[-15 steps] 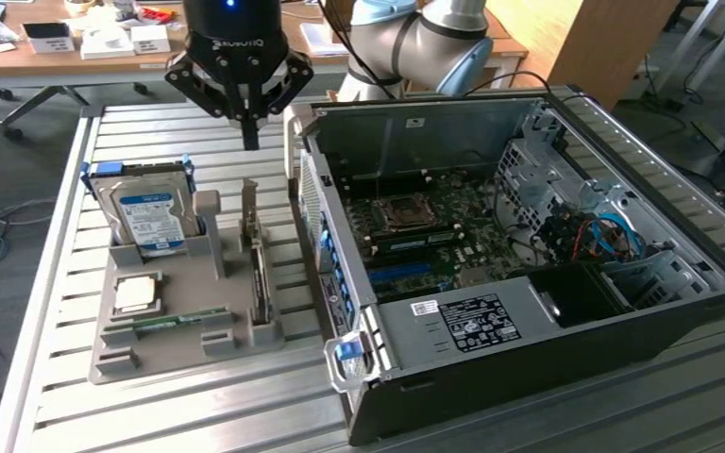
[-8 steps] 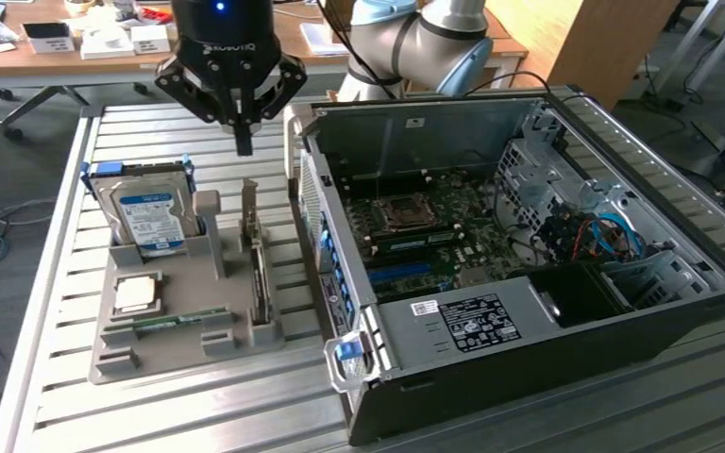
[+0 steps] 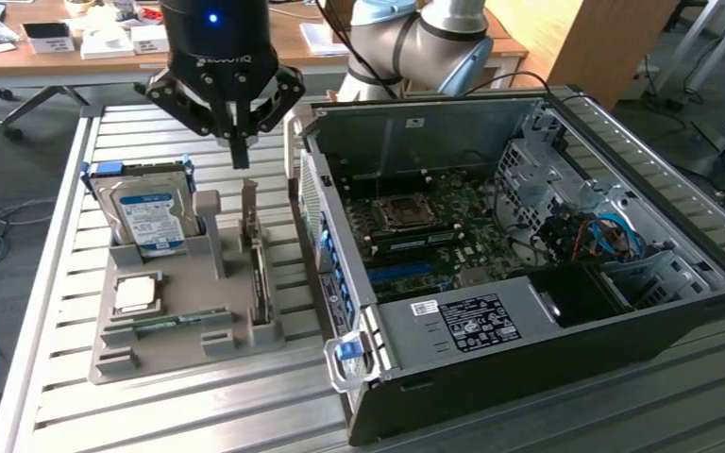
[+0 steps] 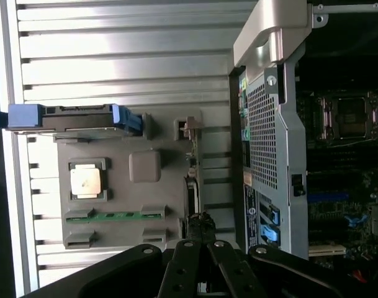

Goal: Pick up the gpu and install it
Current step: 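Reach for the gpu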

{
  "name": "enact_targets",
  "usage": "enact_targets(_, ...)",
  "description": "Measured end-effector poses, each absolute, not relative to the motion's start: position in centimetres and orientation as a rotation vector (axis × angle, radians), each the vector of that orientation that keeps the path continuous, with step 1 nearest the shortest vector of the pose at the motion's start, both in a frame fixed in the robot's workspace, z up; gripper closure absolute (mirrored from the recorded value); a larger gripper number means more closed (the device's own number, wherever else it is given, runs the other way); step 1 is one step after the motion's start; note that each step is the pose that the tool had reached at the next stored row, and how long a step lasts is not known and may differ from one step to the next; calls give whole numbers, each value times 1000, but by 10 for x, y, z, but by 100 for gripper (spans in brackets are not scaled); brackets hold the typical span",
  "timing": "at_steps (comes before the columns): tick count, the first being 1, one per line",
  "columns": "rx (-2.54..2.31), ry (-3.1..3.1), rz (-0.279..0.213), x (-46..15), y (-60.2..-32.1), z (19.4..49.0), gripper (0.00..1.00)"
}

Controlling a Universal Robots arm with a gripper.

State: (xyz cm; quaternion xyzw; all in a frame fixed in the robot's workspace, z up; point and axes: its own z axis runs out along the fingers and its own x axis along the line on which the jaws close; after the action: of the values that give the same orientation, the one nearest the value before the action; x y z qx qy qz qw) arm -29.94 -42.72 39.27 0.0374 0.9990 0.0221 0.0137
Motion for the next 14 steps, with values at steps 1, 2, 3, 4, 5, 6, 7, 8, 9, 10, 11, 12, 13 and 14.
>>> enact_targets(1,116,3111,69,-300,-430,393,89)
enact_targets(2,116,3111,69,-300,-433,393,89)
enact_targets(3,116,3111,69,-300,-436,392,89)
enact_targets(4,116,3111,69,-300,-439,392,89)
enact_targets(5,116,3111,69,-300,-442,392,89)
enact_targets(6,116,3111,69,-300,-444,392,89)
enact_targets(7,116,3111,69,-301,-445,392,89)
enact_targets(8,116,3111,69,-301,-446,392,89)
enact_targets(9,116,3111,69,-301,-447,392,89)
enact_targets(10,117,3111,69,-302,-447,392,89)
enact_targets(11,117,3111,69,-303,-448,392,89)
enact_targets(12,116,3111,69,-303,-449,391,89)
enact_targets(13,116,3111,69,-303,-450,391,89)
enact_targets(14,116,3111,69,-304,-450,391,89)
